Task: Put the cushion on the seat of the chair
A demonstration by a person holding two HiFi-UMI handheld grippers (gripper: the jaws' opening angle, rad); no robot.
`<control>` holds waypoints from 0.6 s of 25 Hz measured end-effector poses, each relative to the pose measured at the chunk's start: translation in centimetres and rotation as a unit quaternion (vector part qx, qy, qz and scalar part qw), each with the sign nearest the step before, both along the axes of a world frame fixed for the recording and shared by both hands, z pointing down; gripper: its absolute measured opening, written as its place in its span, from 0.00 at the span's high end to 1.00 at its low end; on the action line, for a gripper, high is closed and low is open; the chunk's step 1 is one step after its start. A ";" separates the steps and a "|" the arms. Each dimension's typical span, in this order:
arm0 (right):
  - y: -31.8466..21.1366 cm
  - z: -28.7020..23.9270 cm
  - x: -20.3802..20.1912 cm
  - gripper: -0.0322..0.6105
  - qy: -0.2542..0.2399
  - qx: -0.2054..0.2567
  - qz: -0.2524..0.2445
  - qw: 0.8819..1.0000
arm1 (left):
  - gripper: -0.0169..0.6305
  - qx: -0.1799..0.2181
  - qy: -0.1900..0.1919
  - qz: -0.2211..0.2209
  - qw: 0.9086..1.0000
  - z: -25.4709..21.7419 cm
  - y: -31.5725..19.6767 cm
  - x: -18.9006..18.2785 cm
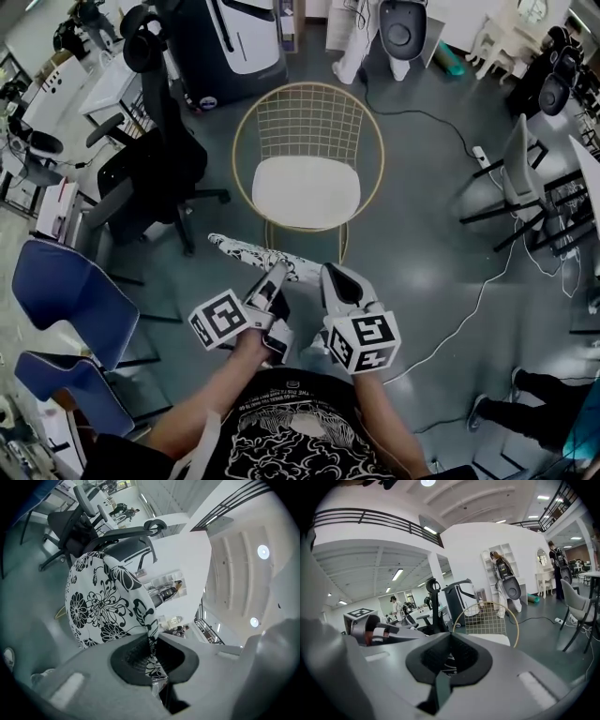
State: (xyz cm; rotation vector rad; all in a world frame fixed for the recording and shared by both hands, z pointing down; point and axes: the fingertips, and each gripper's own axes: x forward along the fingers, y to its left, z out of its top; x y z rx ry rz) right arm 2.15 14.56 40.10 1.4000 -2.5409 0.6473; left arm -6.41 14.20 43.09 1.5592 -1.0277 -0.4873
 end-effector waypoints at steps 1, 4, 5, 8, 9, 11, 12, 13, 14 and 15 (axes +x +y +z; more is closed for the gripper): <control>-0.3 0.1 0.5 0.95 -0.002 -0.003 -0.002 1.000 | 0.95 0.000 -0.004 -0.004 1.000 0.0 -0.3 0.3; -1.2 0.3 2.1 0.95 -0.005 -0.008 -0.010 1.000 | 0.95 0.003 -0.013 -0.020 1.000 0.1 -1.3 1.2; -1.4 0.4 2.6 0.95 -0.005 -0.008 -0.013 1.000 | 0.95 0.000 -0.013 -0.027 1.000 0.1 -1.5 1.5; -2.3 0.5 3.9 0.95 -0.007 -0.004 -0.021 1.000 | 0.95 0.000 -0.017 -0.042 0.999 0.2 -2.3 2.2; -2.5 0.6 4.3 0.95 -0.008 -0.003 -0.022 1.000 | 0.95 0.001 -0.019 -0.045 0.999 0.2 -2.6 2.4; -2.8 0.7 5.2 0.95 -0.008 -0.003 -0.021 1.000 | 0.95 0.002 -0.021 -0.051 0.998 0.2 -3.0 2.8; -3.0 0.8 5.6 0.95 -0.008 -0.004 -0.020 1.000 | 0.95 0.002 -0.022 -0.053 0.998 0.2 -3.2 3.0; -3.1 0.8 6.0 0.95 -0.009 -0.005 -0.020 1.000 | 0.95 0.002 -0.023 -0.056 0.998 0.3 -3.4 3.1; -3.3 0.9 6.4 0.95 -0.008 -0.005 -0.020 1.000 | 0.95 0.002 -0.023 -0.058 0.998 0.3 -3.7 3.3; -3.4 1.0 6.7 0.95 -0.007 -0.005 -0.019 1.000 | 0.95 0.002 -0.022 -0.060 0.998 0.4 -3.9 3.5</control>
